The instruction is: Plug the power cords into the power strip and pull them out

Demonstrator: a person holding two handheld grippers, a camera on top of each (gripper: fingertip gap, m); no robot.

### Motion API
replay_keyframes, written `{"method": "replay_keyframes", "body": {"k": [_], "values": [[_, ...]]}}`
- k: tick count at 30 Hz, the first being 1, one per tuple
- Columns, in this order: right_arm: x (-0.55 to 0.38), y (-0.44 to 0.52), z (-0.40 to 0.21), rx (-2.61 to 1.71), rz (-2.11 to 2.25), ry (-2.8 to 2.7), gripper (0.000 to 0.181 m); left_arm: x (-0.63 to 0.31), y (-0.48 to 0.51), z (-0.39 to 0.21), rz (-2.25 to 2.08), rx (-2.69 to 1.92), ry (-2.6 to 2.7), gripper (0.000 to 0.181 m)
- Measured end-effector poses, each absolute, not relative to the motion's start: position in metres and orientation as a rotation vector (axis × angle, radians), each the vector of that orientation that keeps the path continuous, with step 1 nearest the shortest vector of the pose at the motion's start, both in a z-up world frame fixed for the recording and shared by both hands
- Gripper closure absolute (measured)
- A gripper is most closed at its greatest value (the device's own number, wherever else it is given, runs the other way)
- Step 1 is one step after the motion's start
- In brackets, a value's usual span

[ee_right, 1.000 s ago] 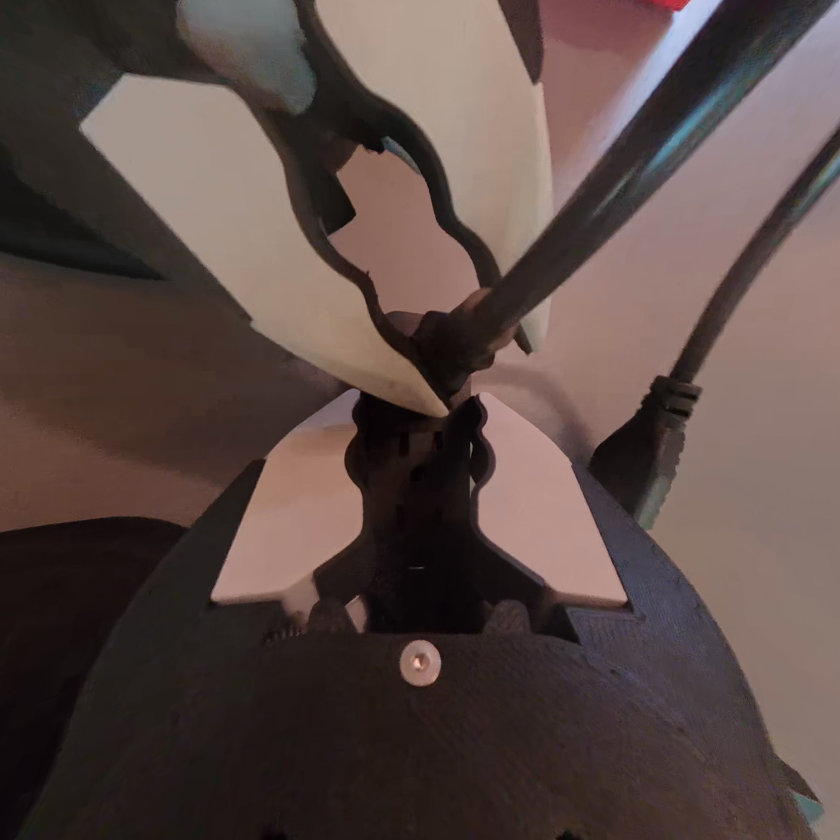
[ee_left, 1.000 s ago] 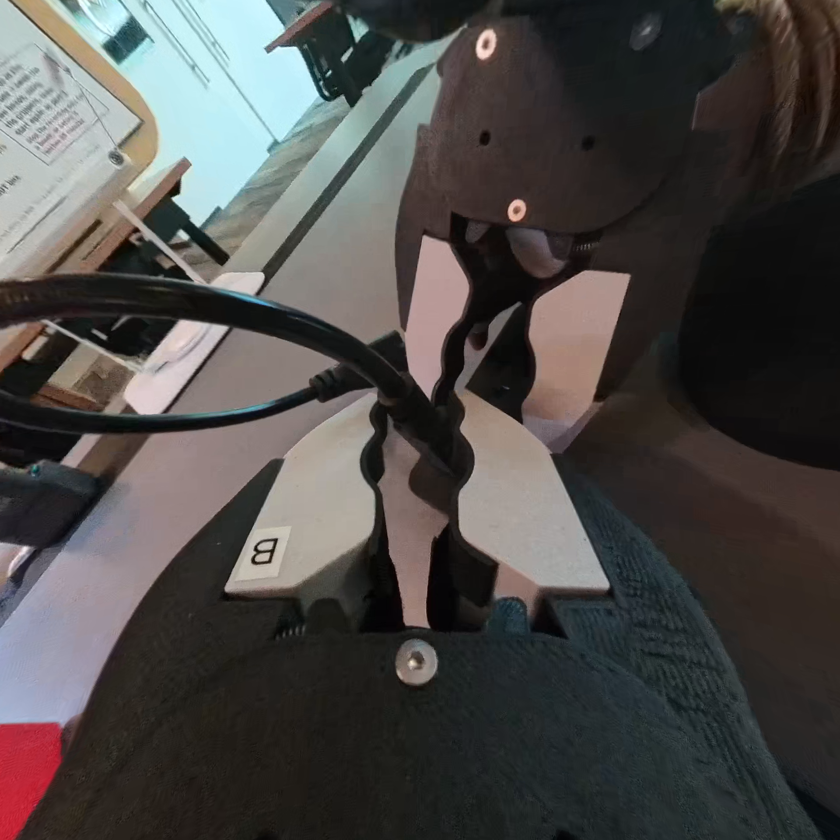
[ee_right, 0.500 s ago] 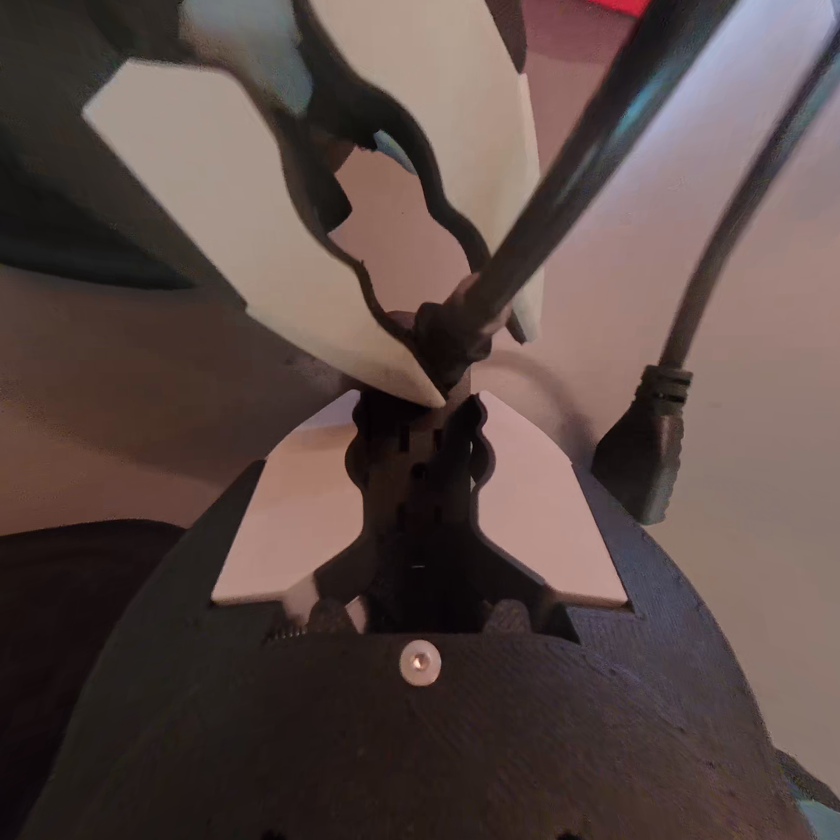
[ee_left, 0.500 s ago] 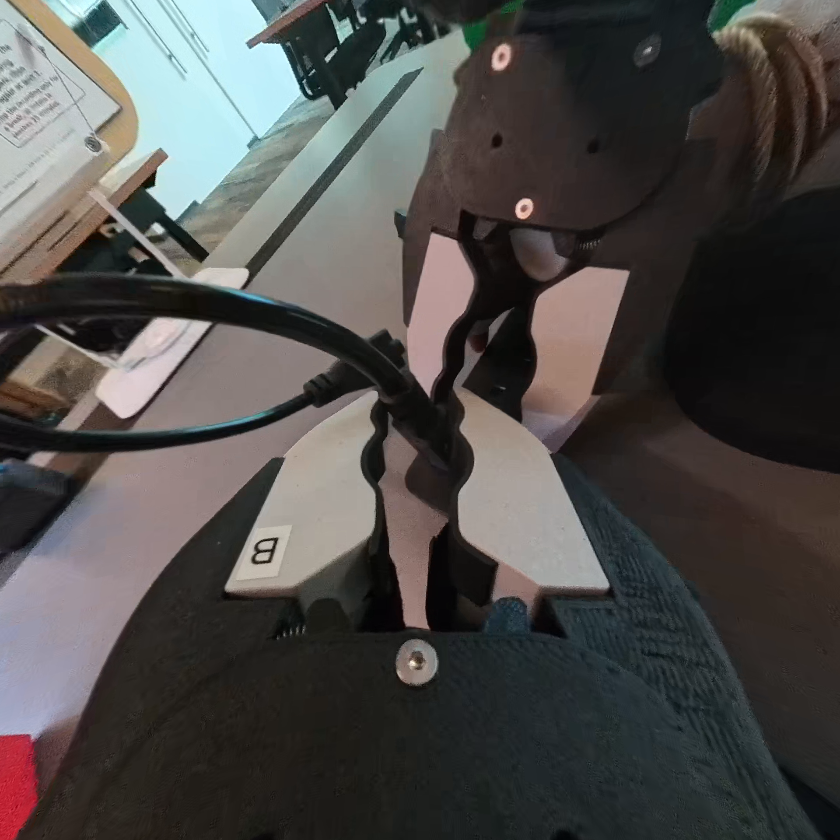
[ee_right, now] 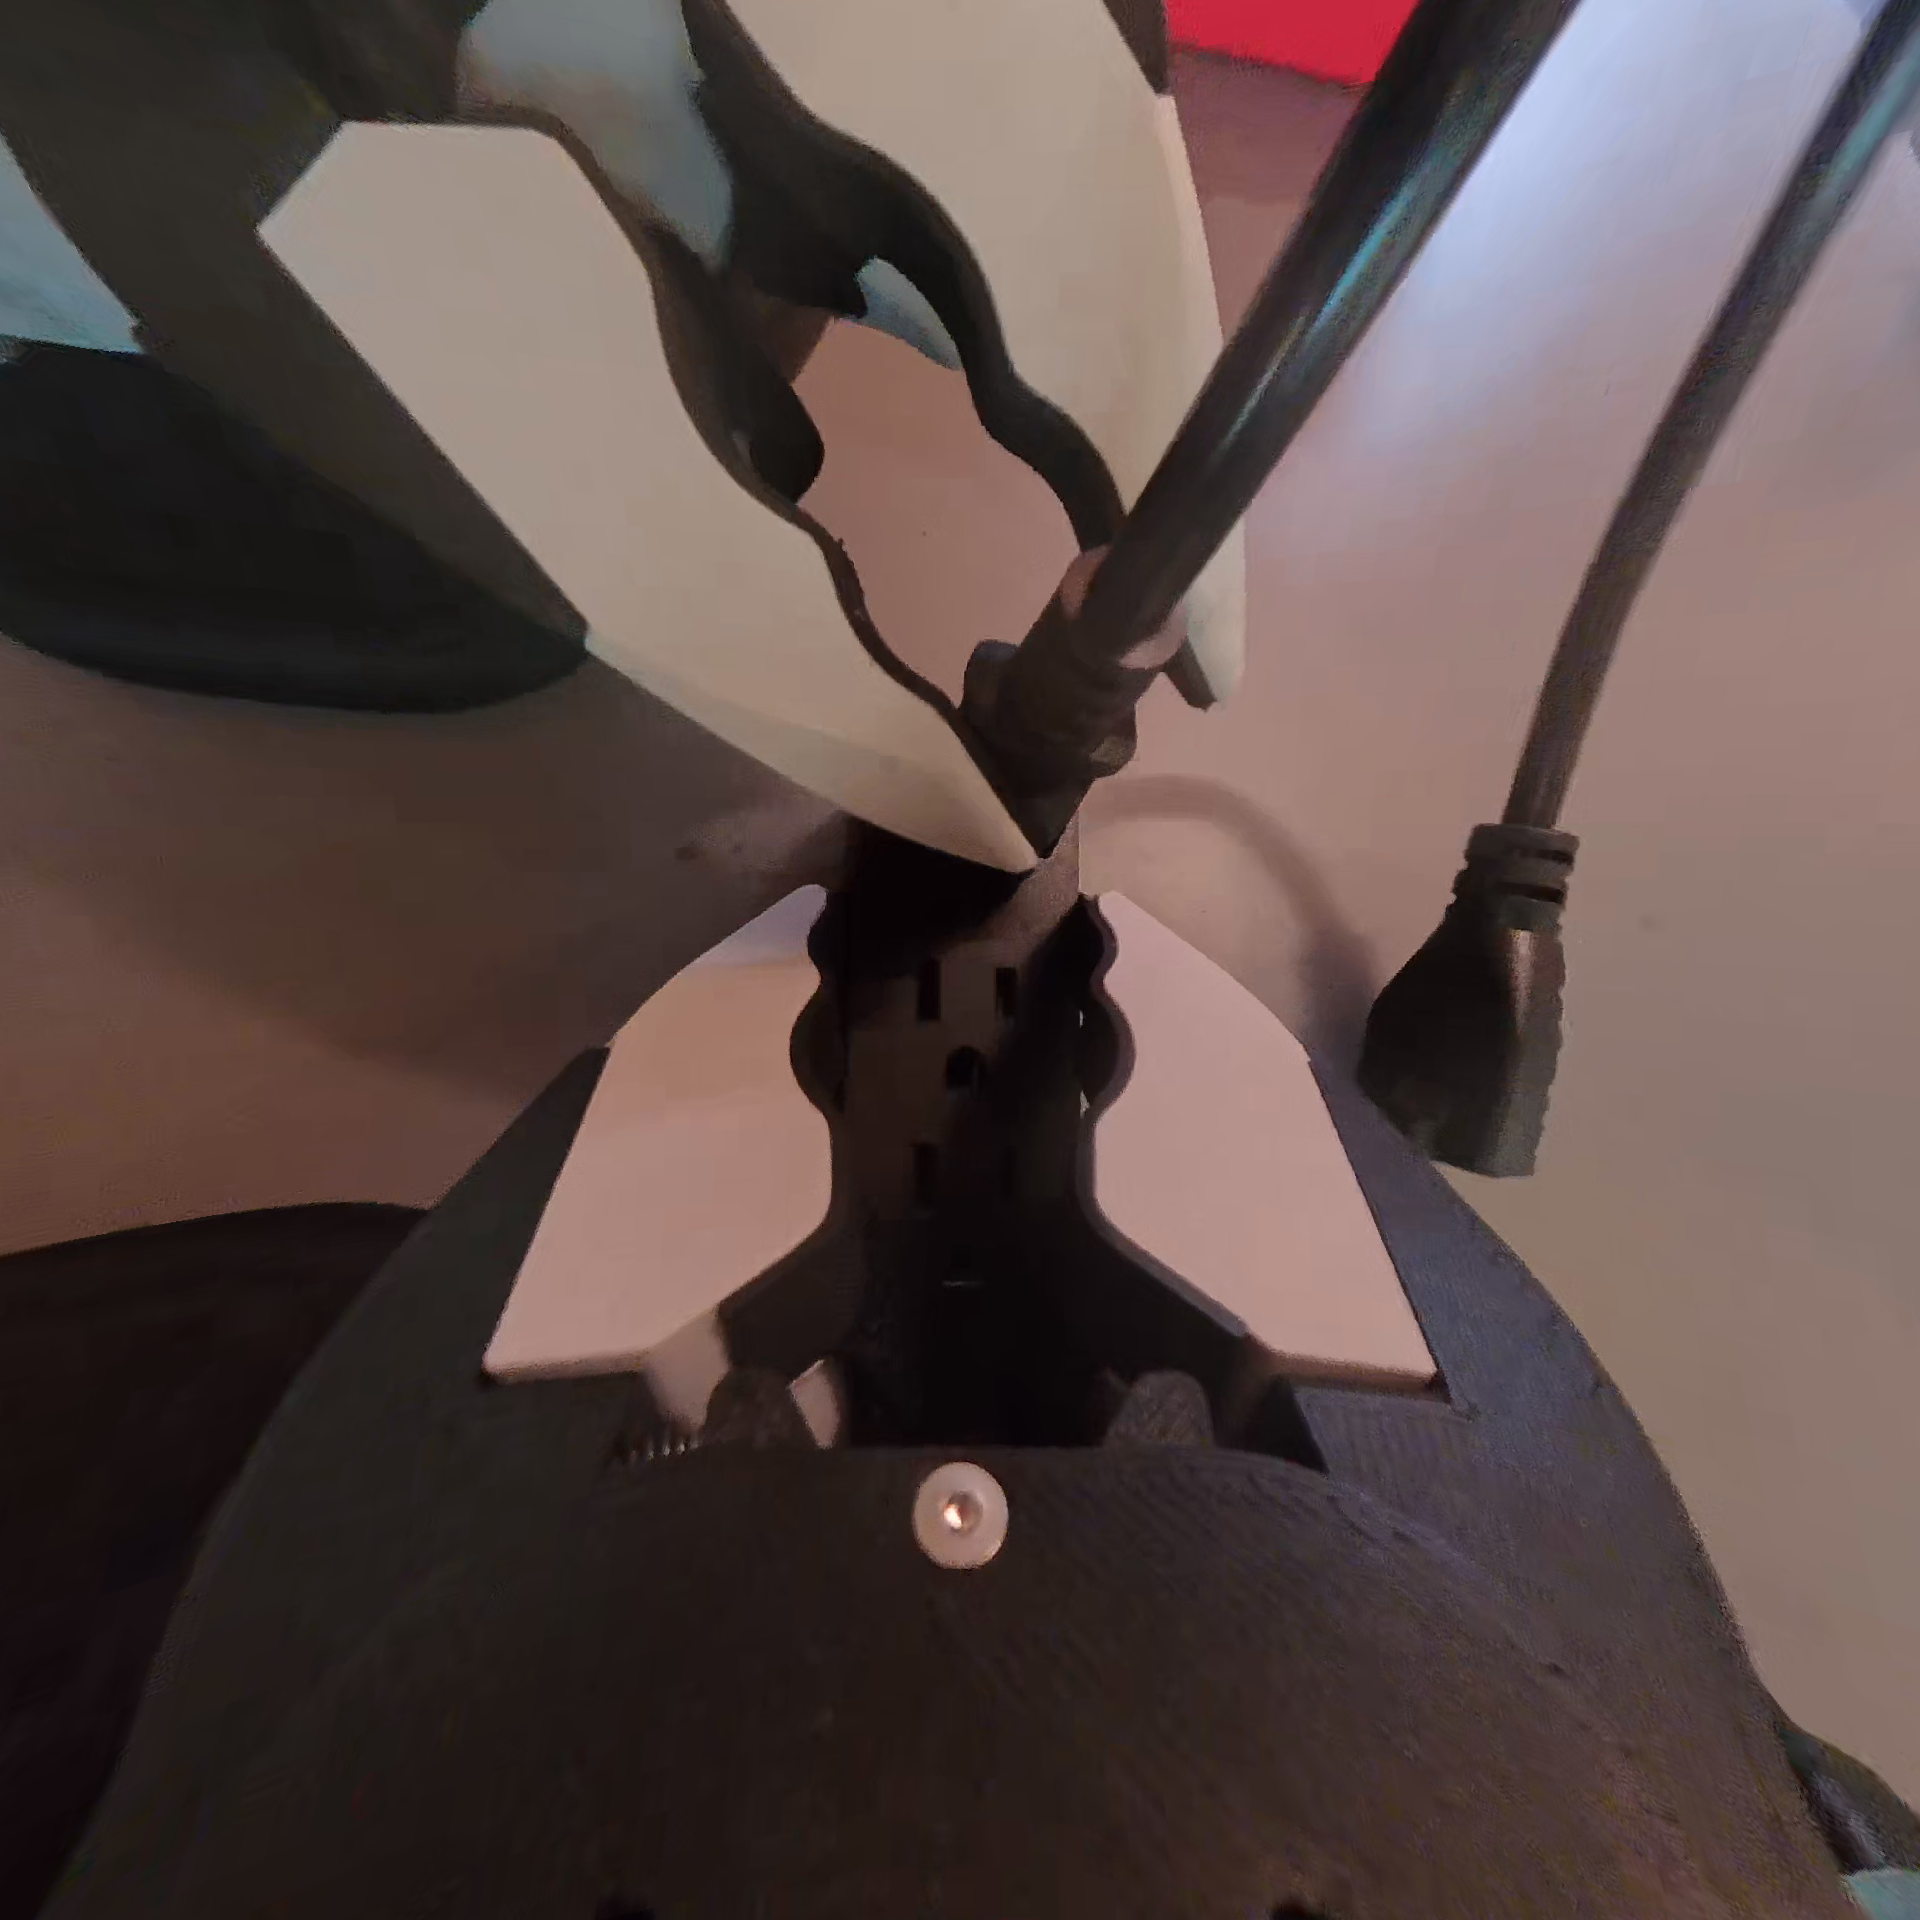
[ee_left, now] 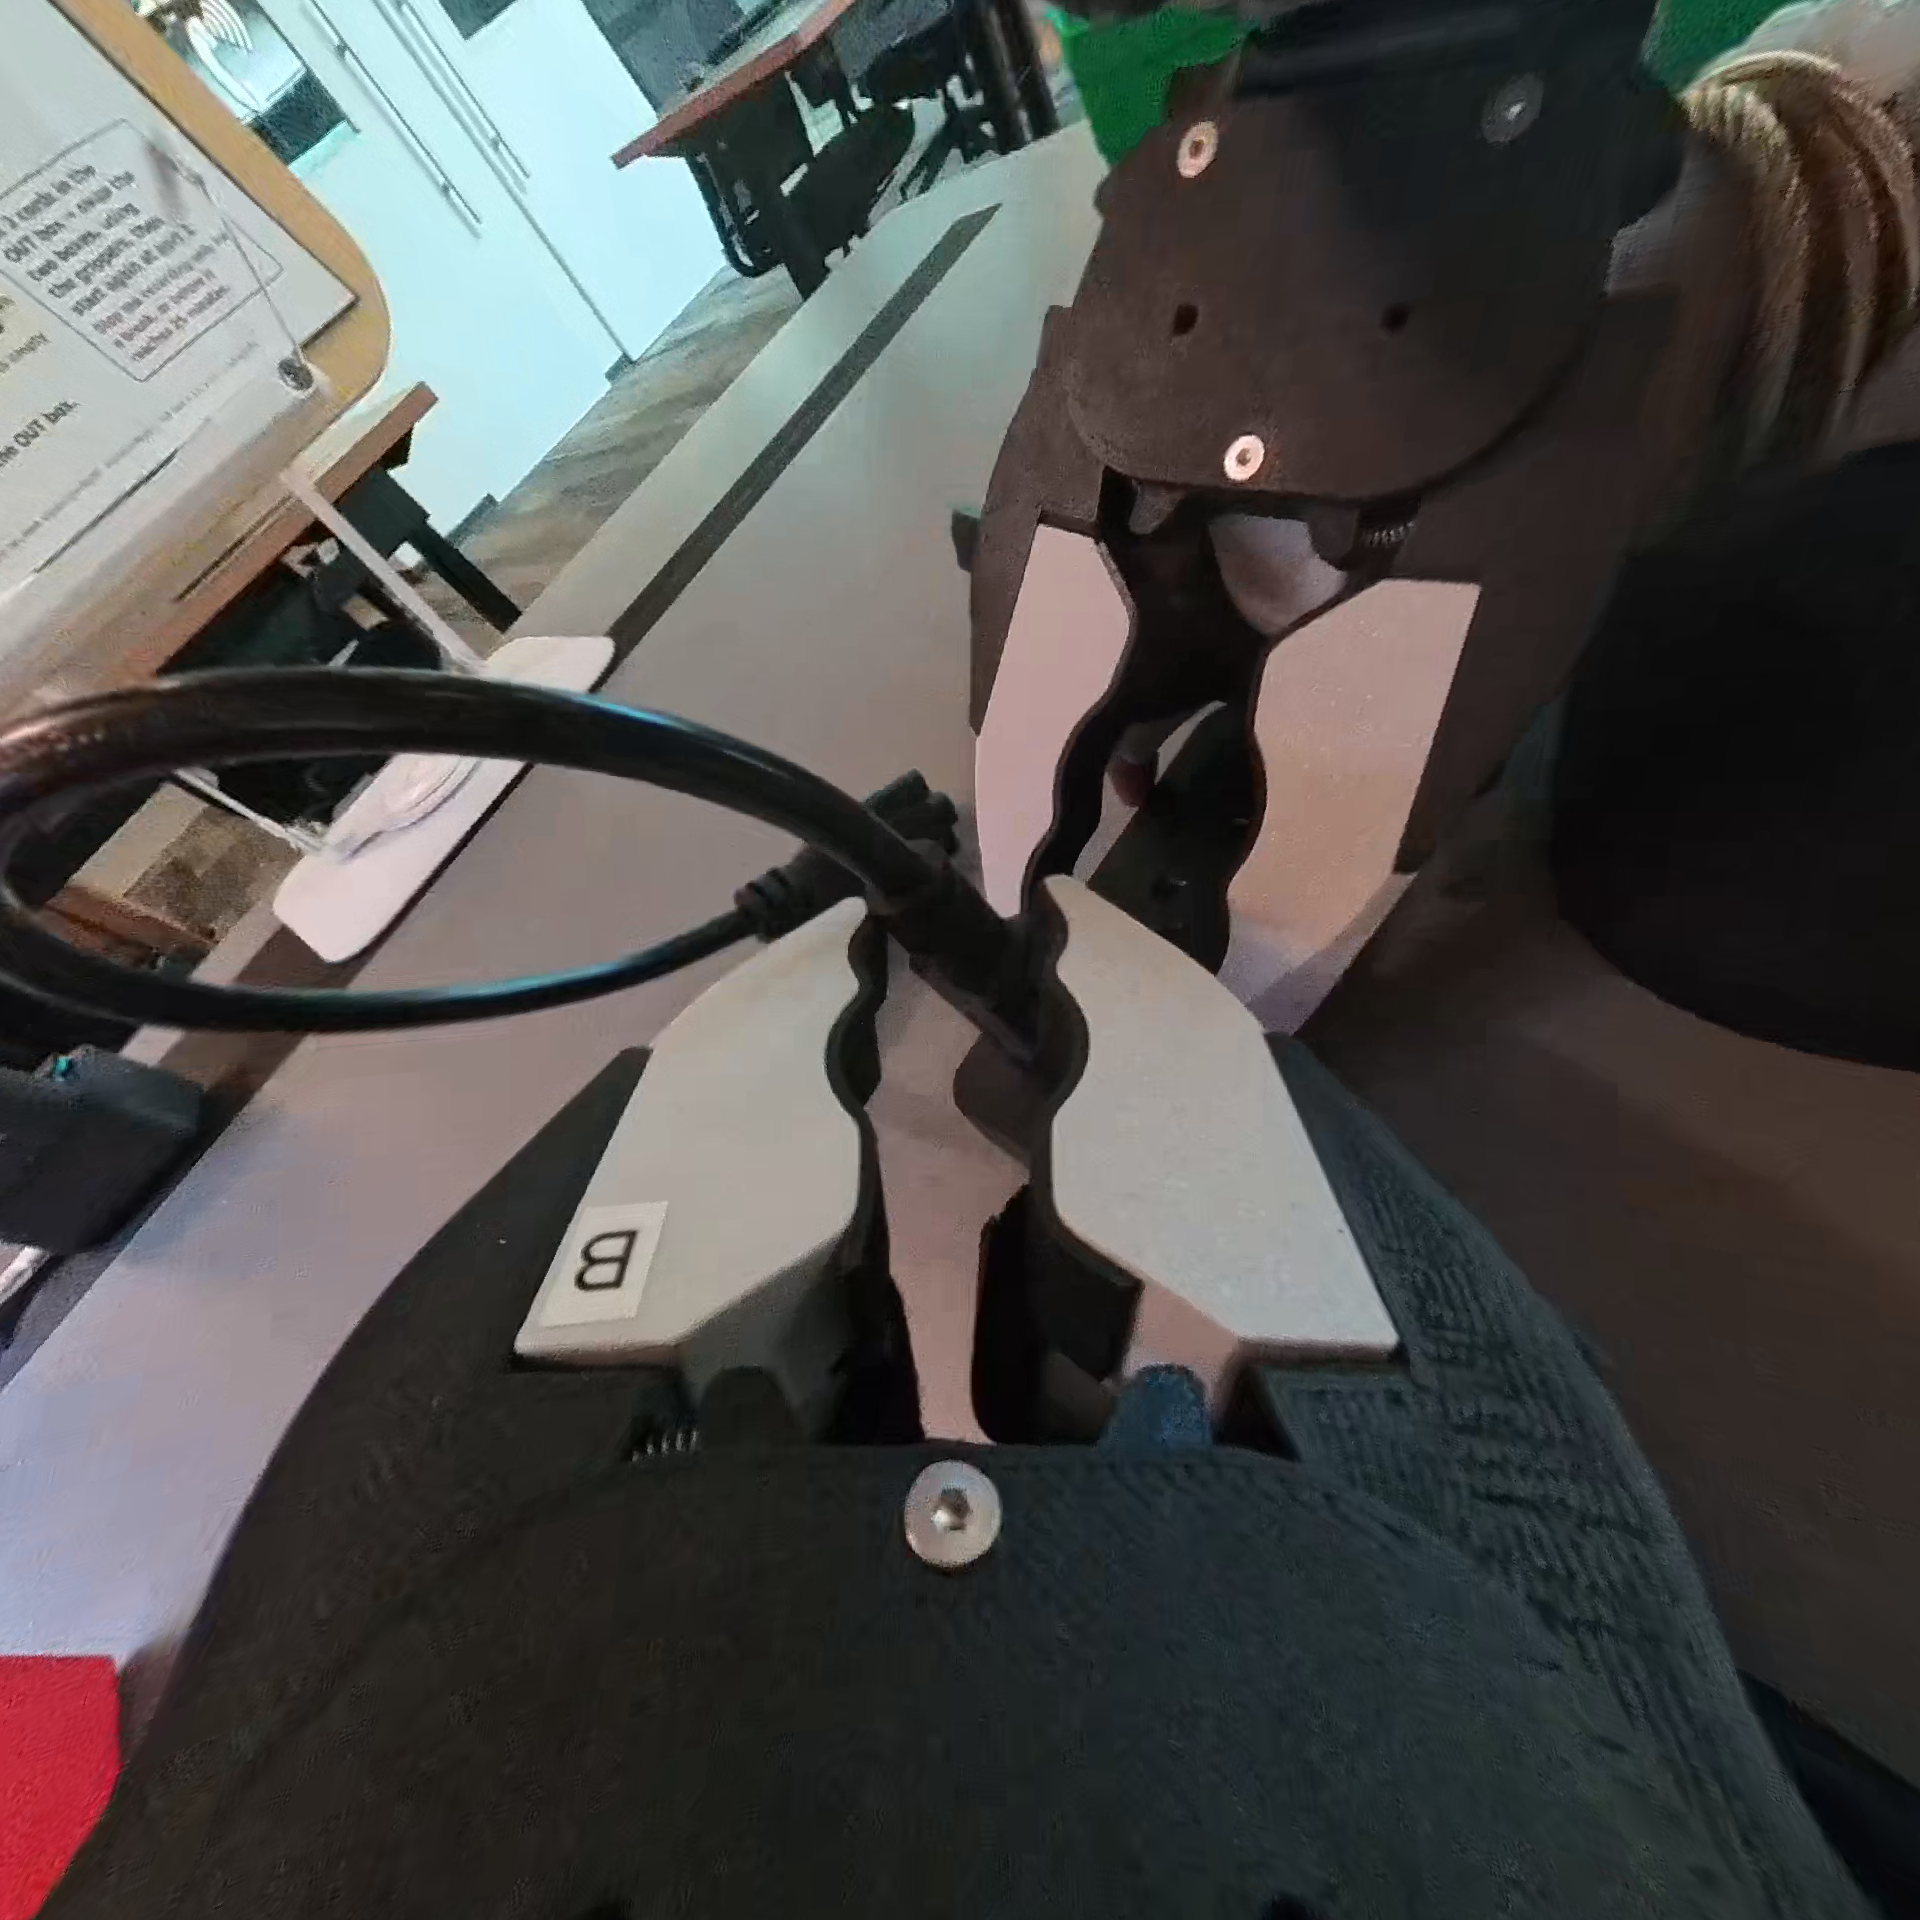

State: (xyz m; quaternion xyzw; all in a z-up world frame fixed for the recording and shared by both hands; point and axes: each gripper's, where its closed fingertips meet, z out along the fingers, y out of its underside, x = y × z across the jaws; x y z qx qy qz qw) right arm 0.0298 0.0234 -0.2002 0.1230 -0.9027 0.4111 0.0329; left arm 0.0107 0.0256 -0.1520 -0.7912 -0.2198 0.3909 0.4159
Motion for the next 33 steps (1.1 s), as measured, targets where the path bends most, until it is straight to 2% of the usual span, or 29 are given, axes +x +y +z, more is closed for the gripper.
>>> {"method": "replay_keyframes", "body": {"k": [4, 7, 12, 15, 19, 24, 29, 33], "values": [[0.031, 0.026, -0.204, 0.419, 1.237, -2.779, 0.137, 0.014, 0.034, -0.157, 1.072, -2.034, -0.479, 0.155], [0.034, 0.032, -0.204, 0.381, 1.271, -2.798, 0.137, 0.019, 0.034, -0.158, 0.956, -2.029, -0.455, 0.154], [0.026, 0.021, -0.205, 0.337, 1.202, -2.796, 0.137, 0.011, 0.025, -0.159, 0.922, -1.994, -0.635, 0.156], [0.025, 0.025, -0.206, 0.363, 1.189, -2.769, 0.137, 0.011, 0.031, -0.160, 1.061, -2.036, -0.585, 0.156], [0.028, 0.028, -0.205, 0.334, 1.233, -2.775, 0.137, 0.012, 0.028, -0.159, 0.942, -2.016, -0.587, 0.155], [0.024, 0.026, -0.206, 0.373, 1.160, -2.769, 0.137, 0.009, 0.032, -0.160, 1.112, -2.075, -0.544, 0.155], [0.028, 0.027, -0.206, 0.337, 1.221, -2.788, 0.136, 0.009, 0.026, -0.159, 0.949, -2.011, -0.605, 0.155], [0.025, 0.027, -0.207, 0.392, 1.134, -2.768, 0.137, 0.007, 0.031, -0.159, 1.092, -2.069, -0.546, 0.155]]}}
